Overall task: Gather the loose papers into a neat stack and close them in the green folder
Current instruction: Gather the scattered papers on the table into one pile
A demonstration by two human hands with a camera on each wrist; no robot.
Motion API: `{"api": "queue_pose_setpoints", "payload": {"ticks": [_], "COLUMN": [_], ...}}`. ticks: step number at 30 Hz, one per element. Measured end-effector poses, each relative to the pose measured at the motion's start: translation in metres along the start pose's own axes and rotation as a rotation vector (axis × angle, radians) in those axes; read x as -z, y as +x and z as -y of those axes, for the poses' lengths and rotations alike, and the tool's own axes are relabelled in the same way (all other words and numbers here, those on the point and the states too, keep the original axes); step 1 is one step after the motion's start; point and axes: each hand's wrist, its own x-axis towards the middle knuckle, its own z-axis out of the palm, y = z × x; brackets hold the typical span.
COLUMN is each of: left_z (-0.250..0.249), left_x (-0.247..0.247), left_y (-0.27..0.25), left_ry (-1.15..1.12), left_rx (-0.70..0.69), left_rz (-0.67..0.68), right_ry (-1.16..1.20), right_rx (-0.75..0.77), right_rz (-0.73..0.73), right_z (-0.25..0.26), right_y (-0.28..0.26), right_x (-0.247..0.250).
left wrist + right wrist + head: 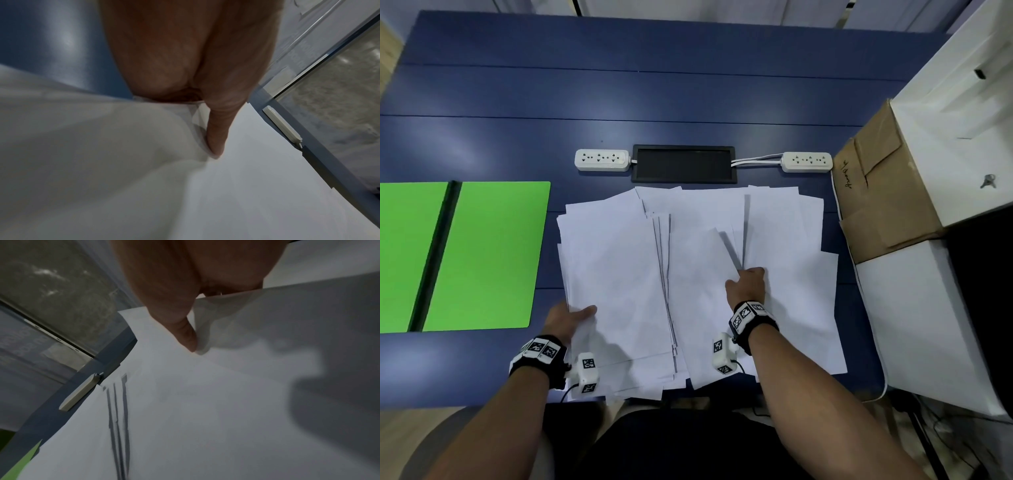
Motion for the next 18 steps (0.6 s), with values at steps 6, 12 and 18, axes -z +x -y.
{"api": "queue_pose_setpoints", "payload": {"ticks": [6, 12, 18], "left_z": [-0.001, -0.002, -0.005], "left_x": [-0.002, 0.000, -0.002], "left_y": [-0.003, -0.003, -0.007], "left_ry": [-0.009, -0.004, 0.007], "left_rx": [0.018, 0.001, 0.001], "left_rz": [-0.012, 0.014, 0.018], "right_ry": [0.034, 0.199, 0.330], "right_rx": [-0.098, -0.091, -0.193], "right_rz": [-0.028, -0.157, -0.044], "right_z": [-0.001, 0.000, 0.008], "right_y": [-0.017, -0.019, 0.007], "right_x": [-0.005, -0.005, 0.002]}}
